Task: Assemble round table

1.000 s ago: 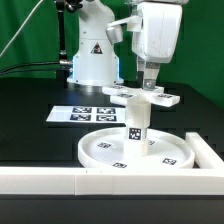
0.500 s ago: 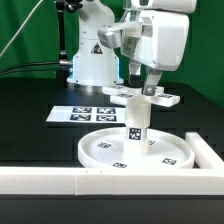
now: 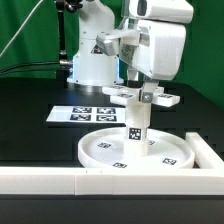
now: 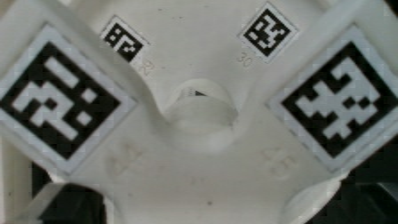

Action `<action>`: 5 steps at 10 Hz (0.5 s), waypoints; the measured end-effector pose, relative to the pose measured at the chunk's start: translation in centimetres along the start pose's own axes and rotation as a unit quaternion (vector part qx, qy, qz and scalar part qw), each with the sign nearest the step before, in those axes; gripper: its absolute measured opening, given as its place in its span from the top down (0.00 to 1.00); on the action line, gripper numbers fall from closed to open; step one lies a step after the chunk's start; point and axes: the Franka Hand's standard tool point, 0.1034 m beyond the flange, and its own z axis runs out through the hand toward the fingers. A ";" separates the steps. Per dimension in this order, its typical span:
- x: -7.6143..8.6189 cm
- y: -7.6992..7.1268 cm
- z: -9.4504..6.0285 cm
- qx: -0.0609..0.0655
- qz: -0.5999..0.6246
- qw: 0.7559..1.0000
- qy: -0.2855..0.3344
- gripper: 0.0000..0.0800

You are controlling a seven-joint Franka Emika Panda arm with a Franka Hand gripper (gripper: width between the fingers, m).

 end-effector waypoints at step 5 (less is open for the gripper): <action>-0.1 -0.1 0.0 0.002 0.099 0.995 0.001 0.45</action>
Offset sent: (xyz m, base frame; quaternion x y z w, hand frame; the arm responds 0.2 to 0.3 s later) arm 0.0000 0.0000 0.0000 0.0000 0.0000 0.0000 1.0000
